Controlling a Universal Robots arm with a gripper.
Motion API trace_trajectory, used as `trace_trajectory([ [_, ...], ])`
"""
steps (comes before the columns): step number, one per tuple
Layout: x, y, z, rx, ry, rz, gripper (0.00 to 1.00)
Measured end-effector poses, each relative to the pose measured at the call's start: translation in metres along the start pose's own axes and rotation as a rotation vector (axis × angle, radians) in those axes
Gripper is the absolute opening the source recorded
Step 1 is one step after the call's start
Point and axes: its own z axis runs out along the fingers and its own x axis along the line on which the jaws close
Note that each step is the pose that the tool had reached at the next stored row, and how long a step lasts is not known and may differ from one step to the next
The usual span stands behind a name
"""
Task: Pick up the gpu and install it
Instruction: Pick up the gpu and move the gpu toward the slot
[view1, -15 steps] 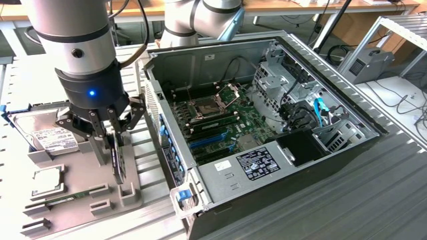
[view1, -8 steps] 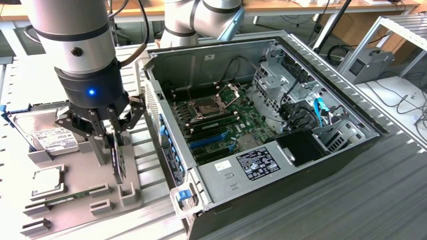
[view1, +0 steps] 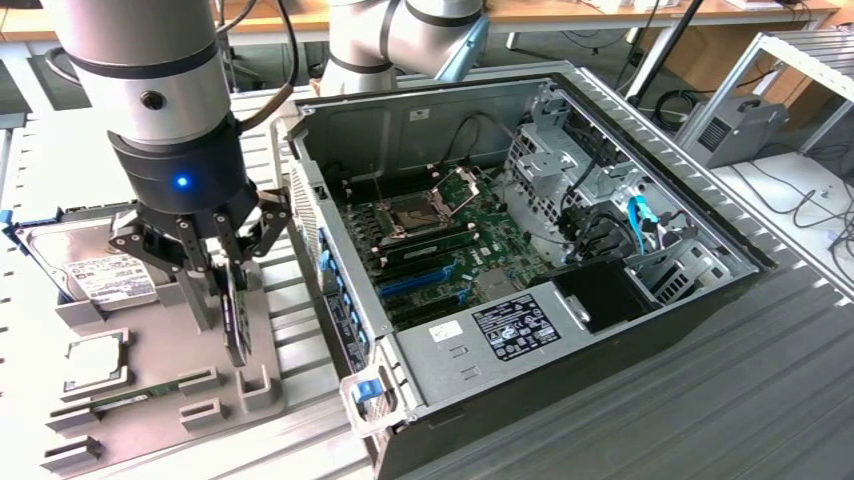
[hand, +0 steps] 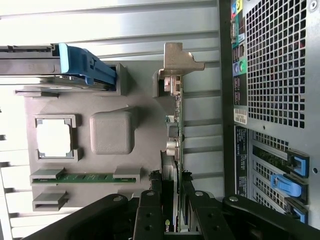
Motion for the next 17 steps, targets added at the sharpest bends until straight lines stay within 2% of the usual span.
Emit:
trace_trajectory([
  [17, -0.0001, -0.0002, -0.0044, 0.0000, 0.0000, 0.000, 0.26],
])
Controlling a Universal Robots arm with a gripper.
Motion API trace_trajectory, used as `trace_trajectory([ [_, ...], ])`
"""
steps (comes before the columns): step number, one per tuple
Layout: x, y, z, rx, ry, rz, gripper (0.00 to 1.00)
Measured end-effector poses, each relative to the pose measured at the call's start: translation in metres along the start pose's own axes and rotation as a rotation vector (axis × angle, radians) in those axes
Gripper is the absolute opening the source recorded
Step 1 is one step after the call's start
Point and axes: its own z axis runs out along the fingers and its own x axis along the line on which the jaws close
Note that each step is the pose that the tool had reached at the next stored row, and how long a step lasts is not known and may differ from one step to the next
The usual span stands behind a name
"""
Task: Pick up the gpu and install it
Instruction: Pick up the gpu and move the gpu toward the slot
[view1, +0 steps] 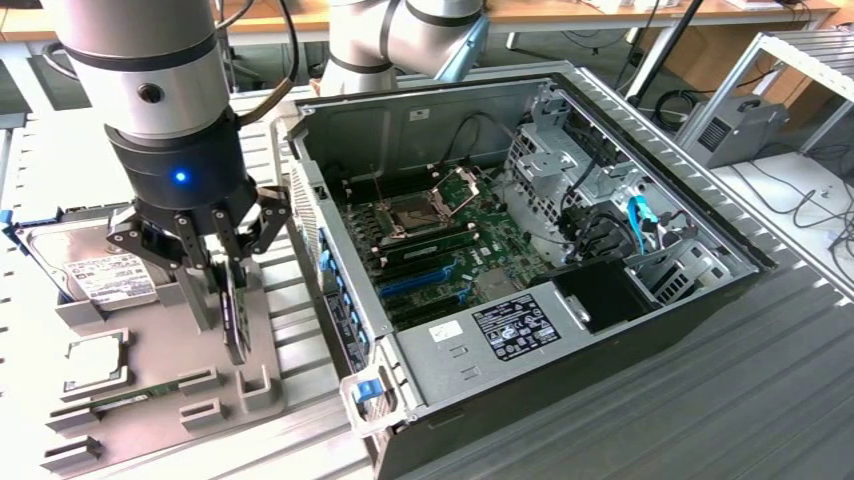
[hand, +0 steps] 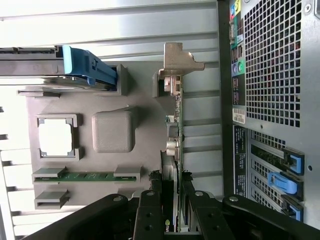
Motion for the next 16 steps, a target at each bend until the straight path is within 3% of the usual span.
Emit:
trace_trajectory([
  [10, 0.000, -0.0001, -0.0028, 0.0000, 0.0000, 0.000, 0.26],
  [16, 0.000, -0.0009, -0.0166, 0.0000, 0.0000, 0.000, 0.26],
])
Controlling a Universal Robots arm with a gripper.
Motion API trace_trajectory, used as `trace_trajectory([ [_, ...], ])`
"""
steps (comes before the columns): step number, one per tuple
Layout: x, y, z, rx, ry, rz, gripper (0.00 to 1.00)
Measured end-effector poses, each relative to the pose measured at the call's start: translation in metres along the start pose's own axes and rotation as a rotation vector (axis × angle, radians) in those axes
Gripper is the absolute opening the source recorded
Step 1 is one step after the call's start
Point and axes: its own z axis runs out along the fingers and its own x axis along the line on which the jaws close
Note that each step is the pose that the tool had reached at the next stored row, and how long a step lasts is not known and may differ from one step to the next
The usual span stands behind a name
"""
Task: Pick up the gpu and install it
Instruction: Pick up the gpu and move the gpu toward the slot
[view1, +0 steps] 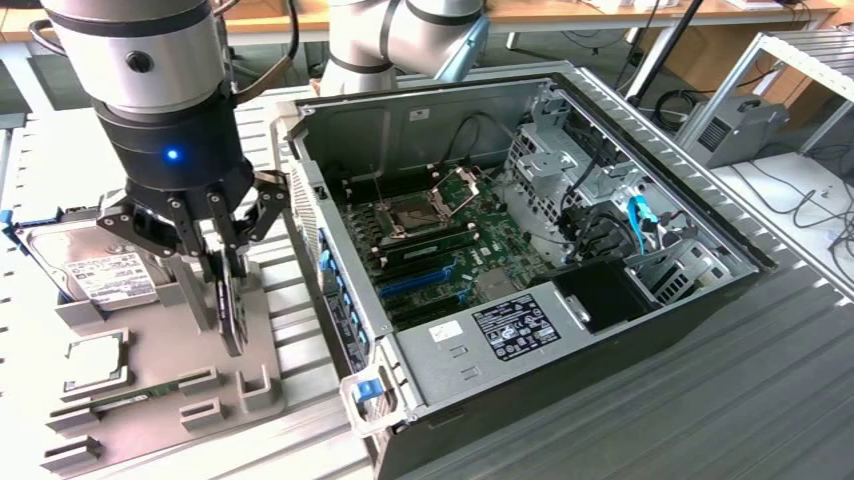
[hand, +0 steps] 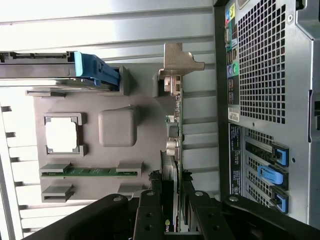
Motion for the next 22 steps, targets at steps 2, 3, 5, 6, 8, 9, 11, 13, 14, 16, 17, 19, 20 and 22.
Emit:
trace_trajectory([
  [2, 0.000, -0.0002, -0.0039, 0.0000, 0.0001, 0.000, 0.26],
  [3, 0.000, -0.0003, -0.0052, 0.0000, 0.0000, 0.000, 0.26],
  [5, 0.000, -0.0005, -0.0097, 0.0000, 0.0000, 0.000, 0.26],
  [6, 0.000, -0.0007, -0.0124, 0.0000, 0.0000, 0.000, 0.26],
  [8, 0.000, -0.0008, -0.0148, 0.0001, 0.0001, 0.000, 0.26],
  [9, 0.000, -0.0008, -0.0152, 0.0000, 0.0000, 0.000, 0.26],
  [11, 0.000, -0.0008, -0.0158, 0.0001, 0.0000, 0.000, 0.26],
  [13, 0.000, -0.0009, -0.0163, 0.0001, 0.0001, 0.000, 0.26],
  [14, 0.000, -0.0009, -0.0166, 0.0001, 0.0000, 0.000, 0.26],
  [16, 0.000, -0.0009, -0.0172, 0.0001, 0.0001, 0.000, 0.26],
  [17, 0.000, -0.0009, -0.0175, 0.0000, 0.0000, 0.000, 0.26],
  [19, 0.000, -0.0010, -0.0182, 0.0001, 0.0001, 0.000, 0.26],
  [20, 0.000, -0.0010, -0.0185, 0.0001, 0.0000, 0.000, 0.26],
  [22, 0.000, -0.0010, -0.0190, 0.0000, 0.0000, 0.000, 0.26],
])
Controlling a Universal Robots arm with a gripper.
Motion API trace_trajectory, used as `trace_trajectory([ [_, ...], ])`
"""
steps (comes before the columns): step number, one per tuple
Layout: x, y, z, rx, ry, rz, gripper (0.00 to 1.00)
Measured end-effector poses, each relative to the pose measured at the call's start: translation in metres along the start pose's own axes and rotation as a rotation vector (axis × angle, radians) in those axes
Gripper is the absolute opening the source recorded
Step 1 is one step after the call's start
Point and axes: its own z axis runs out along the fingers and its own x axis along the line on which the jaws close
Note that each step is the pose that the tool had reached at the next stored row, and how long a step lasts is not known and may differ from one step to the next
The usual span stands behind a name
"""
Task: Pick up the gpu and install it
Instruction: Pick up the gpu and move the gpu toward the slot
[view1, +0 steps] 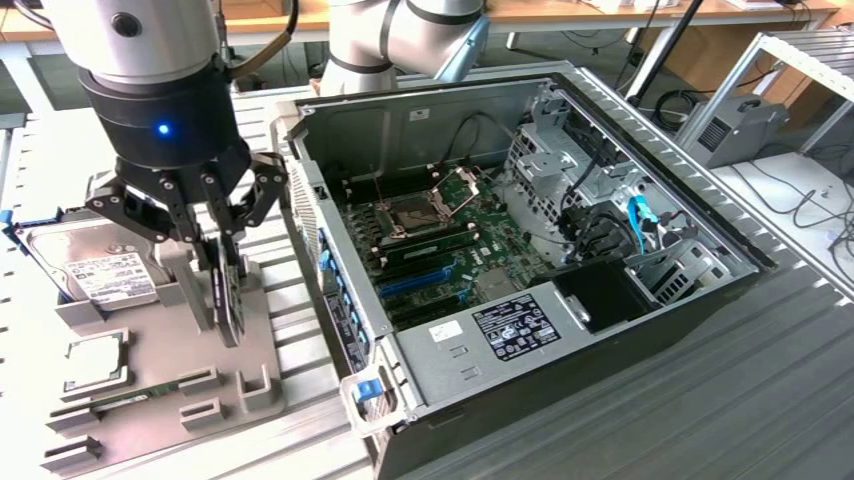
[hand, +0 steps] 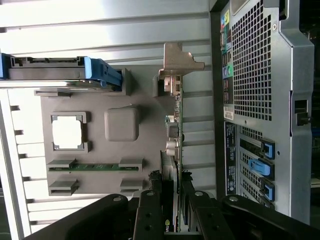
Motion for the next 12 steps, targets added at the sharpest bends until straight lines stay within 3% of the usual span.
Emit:
trace_trajectory([
  [12, -0.0001, -0.0003, -0.0047, 0.0000, 0.0000, 0.000, 0.26],
])
